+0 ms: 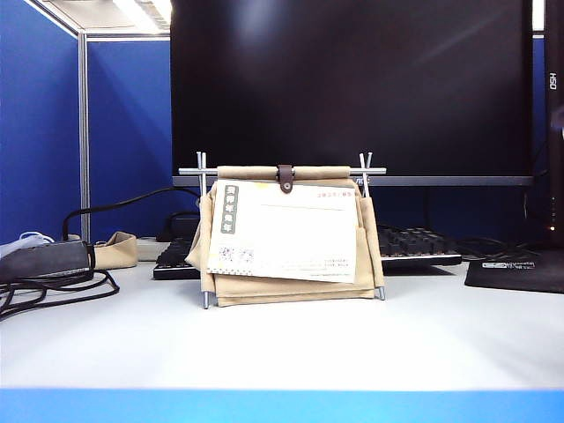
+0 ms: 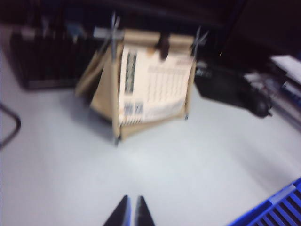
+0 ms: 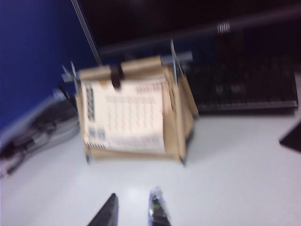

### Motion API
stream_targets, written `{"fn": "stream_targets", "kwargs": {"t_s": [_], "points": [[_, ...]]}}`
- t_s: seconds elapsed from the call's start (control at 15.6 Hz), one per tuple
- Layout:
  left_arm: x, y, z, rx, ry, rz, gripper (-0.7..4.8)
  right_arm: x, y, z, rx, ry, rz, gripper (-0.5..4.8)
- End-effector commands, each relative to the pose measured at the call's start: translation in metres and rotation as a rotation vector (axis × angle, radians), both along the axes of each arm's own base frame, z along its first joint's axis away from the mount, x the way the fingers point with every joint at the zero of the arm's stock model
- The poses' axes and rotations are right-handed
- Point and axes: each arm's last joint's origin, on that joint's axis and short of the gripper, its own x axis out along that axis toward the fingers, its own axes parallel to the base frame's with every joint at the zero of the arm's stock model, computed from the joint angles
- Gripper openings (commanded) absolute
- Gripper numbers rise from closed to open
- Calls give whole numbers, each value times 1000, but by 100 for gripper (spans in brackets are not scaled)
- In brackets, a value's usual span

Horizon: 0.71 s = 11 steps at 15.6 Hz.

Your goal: Turn one page of the calendar.

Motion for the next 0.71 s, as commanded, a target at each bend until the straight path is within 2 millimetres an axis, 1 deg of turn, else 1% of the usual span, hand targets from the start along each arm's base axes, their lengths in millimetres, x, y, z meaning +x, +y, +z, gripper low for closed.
{"fn": "stream_targets", "kwargs": {"t_s": [0.06,0.39,0.51,0.58,0.71], "points": [[-3,1,15,1,-63,-1,30,-1,1,3,20,-23,14,89],[-4,1,21,-5,-78,-1,30,-1,1,5,23,-35,17,89],[-8,3,36,-18,-121,4,30,-2,1,12,32,-68,17,89],[-11,4,50,-25,-147,3,30,-4,0,23,41,-108,17,89],[-10,3,73,-3,-172,-1,30,-9,-2,48,52,-195,6,89]]}}
